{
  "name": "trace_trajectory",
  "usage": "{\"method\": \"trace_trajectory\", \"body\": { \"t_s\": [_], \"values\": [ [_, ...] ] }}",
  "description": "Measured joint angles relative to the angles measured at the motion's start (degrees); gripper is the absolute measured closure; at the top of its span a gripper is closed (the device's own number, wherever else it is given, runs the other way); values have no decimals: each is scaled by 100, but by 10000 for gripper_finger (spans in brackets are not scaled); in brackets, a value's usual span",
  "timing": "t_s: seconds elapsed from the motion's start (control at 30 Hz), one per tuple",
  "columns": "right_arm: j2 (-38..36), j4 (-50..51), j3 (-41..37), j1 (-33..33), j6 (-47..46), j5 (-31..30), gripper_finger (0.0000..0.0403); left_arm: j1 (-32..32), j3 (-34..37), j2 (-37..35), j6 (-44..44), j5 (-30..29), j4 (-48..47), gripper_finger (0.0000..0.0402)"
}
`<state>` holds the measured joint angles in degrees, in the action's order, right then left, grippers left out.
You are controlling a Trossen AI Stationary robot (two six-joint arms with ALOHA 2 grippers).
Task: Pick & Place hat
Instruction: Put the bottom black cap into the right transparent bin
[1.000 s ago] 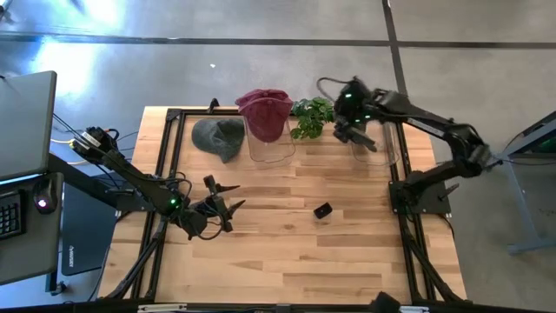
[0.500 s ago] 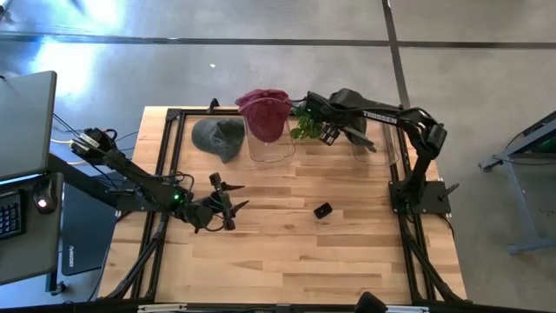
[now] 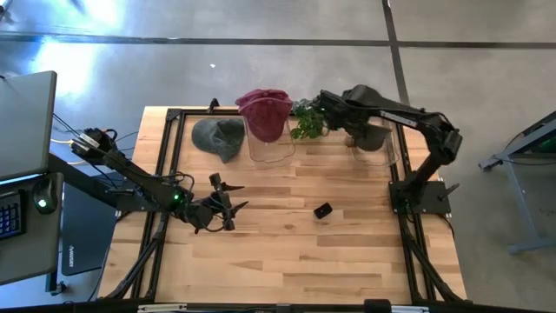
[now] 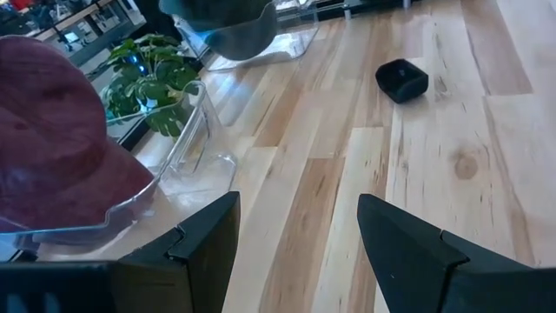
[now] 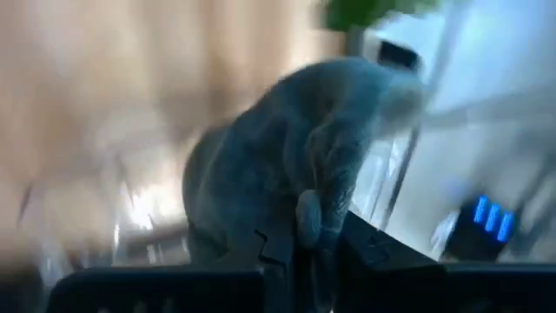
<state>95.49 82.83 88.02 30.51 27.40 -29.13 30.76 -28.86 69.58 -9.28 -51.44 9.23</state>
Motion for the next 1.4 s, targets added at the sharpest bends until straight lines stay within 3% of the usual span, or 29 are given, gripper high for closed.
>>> {"method": "trace_trajectory", "body": {
  "t_s": [0.13,0.27,0.37,0.6,0.7,0.97,1.1,1.27,1.4],
  "values": [
    [-397,551,-10,310,2083,393,379,0,0,0,-45,4,-75,174],
    [-485,362,-12,586,2895,-413,384,0,0,0,-189,8,-255,174],
    [-532,-228,-12,763,3471,-301,384,0,0,0,-301,7,-353,174],
    [-637,-1483,-423,1141,3552,-182,384,0,0,0,-321,5,-343,174],
    [-900,-1936,-951,1302,3577,-31,384,0,0,0,-321,2,-367,174],
    [-2058,-4545,-2498,1286,4332,52,384,0,0,0,-321,-18,-384,174],
    [-2292,-5426,-3010,1285,4673,233,357,0,0,0,-321,-26,-336,174],
    [-2289,-5751,-3376,1342,5491,146,315,0,0,0,-323,-27,-295,174],
    [-2287,-5755,-3387,1349,5591,96,301,0,0,0,-323,-44,-279,174]
  ]
}}
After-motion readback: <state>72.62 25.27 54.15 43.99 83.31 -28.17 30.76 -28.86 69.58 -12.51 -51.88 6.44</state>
